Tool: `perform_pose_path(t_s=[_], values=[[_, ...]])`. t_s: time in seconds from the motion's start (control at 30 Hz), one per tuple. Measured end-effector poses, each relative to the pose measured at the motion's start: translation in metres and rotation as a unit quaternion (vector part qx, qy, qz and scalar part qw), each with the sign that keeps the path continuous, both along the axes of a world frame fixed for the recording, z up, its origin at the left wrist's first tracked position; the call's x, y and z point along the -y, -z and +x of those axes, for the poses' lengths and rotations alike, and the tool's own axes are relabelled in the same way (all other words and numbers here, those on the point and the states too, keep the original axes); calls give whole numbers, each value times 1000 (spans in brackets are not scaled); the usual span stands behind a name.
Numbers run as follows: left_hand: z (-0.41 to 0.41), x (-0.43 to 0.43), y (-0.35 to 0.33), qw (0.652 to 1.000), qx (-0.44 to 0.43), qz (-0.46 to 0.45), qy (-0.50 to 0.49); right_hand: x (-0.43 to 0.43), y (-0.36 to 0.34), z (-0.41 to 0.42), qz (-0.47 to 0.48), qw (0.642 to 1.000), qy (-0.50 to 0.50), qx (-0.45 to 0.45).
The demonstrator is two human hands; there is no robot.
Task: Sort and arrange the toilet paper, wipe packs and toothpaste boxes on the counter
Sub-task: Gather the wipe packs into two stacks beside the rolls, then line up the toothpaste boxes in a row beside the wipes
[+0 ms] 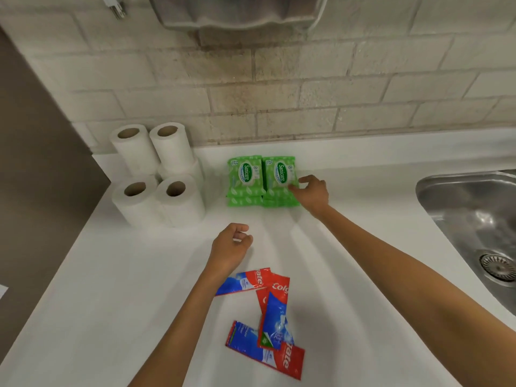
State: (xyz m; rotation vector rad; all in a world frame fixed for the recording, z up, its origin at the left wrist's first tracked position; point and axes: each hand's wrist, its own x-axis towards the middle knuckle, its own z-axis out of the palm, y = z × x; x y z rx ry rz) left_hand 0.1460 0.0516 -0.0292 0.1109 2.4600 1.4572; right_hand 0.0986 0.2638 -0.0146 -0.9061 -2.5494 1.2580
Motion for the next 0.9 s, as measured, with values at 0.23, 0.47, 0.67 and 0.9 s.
perform_pose_path(t_s=[0.23,0.47,0.67,0.9], values=[[20,21,21,958,-69,-223,165,14,3,52,-80,993,-84,25],[31,30,30,923,-108,-299,218,26,14,102,-160,978,-122,57],[37,28,35,917,-134,-304,219,22,21,131,-177,976,-108,60],[31,27,34,935,-84,-294,179,10,15,139,-198,969,-136,57]])
